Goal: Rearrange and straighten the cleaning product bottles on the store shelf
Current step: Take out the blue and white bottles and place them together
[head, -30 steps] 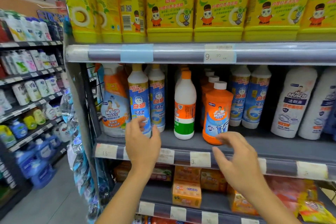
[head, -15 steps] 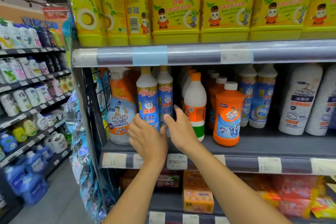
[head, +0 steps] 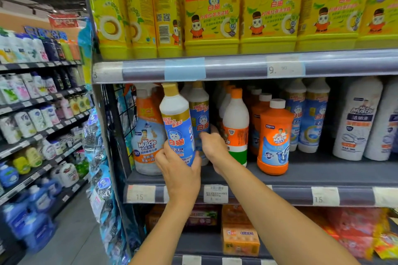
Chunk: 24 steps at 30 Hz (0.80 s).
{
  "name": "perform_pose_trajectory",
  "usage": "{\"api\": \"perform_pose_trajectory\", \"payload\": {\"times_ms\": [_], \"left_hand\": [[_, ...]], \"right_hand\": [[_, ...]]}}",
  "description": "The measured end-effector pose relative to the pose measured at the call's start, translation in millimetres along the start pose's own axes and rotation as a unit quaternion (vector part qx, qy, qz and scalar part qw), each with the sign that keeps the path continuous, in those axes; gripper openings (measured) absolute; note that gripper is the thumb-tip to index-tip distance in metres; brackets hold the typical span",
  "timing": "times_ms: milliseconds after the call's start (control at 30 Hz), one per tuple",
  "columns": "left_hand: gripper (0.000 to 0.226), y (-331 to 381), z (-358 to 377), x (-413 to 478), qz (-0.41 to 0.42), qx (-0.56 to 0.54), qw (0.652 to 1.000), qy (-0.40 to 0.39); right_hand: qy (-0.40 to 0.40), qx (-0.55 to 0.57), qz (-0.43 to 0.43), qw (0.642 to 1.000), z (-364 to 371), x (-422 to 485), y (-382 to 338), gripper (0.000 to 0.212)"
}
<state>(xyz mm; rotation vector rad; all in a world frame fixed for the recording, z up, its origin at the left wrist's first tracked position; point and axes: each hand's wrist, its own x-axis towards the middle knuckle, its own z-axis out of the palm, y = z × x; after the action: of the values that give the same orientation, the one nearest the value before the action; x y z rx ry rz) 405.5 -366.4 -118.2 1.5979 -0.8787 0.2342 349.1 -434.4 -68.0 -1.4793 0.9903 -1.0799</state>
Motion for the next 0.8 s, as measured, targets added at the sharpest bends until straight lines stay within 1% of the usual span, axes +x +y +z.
{"api": "perform_pose_trajectory", "payload": {"times_ms": [167,300,400,567,667,800], "left_hand": [[0.076,4.2,-9.0,6.5,-0.003,-0.044,0.998,-0.052],[0.067,2.3,-15.9,13.9,-0.018,-0.084,0.992,-0.089],[0.062,0.0,-21.8,15.8,-0.015,-0.109,0.989,-0.094],[0.057,-3.4,-28.7,14.0,-0.029,-0.15,0.983,-0.105],[0.054,-6.6,-31.6,11.6,-0.027,-0.165,0.981,-0.102],[0.057,-10.7,-36.0,8.8,-0.017,-0.177,0.978,-0.107]], "right_hand": [[0.024,-0.011,-0.027,0.999,8.5,4.4,8.2,0.046],[0.021,-0.008,-0.047,0.999,9.0,8.9,10.5,0.056],[0.023,-0.026,-0.064,0.997,10.4,11.5,11.7,0.061],[0.037,-0.073,-0.072,0.994,12.5,19.2,5.3,0.054],[0.048,-0.065,-0.088,0.993,12.1,17.4,5.3,0.056],[0.059,-0.065,-0.121,0.989,9.8,7.0,11.3,0.06]]}}
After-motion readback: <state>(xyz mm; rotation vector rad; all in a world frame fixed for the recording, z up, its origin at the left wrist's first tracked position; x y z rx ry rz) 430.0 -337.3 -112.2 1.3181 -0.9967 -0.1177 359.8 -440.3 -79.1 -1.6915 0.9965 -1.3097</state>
